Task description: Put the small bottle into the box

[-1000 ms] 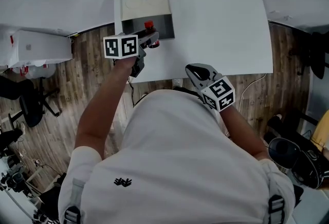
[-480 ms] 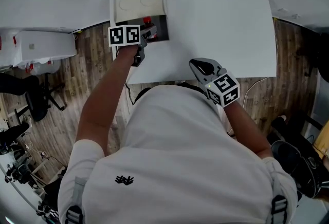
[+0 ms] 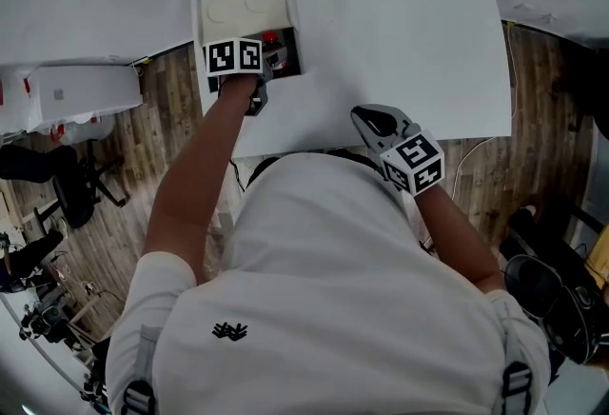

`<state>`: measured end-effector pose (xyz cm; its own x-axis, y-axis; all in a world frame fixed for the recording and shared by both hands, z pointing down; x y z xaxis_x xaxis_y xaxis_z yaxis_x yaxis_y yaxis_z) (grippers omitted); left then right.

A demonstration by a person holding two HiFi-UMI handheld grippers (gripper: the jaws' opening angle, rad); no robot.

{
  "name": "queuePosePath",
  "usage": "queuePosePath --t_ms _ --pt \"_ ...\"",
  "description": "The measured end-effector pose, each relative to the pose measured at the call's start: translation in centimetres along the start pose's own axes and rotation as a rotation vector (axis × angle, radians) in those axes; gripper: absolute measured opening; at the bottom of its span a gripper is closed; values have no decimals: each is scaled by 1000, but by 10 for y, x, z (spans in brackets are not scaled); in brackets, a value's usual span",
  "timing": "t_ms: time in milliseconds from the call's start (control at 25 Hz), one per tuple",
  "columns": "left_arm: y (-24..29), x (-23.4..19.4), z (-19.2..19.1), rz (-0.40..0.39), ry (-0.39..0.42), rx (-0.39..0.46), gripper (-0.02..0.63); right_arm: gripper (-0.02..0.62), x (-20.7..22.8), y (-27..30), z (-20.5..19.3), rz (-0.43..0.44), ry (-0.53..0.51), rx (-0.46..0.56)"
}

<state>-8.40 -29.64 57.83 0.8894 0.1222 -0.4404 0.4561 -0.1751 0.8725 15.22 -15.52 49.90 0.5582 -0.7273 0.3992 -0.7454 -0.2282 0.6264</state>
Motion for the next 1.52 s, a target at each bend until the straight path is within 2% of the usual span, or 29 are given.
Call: queuePosePath --t_ms 440,720,880,1520 --pt "18 -7 -1 109 -4 -168 218 17 12 -6 -6 -16 33 11" --pt "23 -9 0 75 -65 -235 221 17 16 -6 -5 -15 45 21" --pt "26 -9 -3 73 -61 -279 224 17 17 -3 -1 -16 43 23" --pt "25 -9 -3 60 -56 -301 238 17 21 2 6 -3 40 22"
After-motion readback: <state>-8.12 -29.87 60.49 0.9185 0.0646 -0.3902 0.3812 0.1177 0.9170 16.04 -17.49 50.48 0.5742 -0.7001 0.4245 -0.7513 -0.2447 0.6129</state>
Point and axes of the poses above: the fingertips, and each gripper's own axes: y forward along the fingers, x to its right, z out of its top, the point moved 5 cm from there along -y, backward along the fingers, and after that the axes turned 12 degrees about -x, right-handed, at the moved point
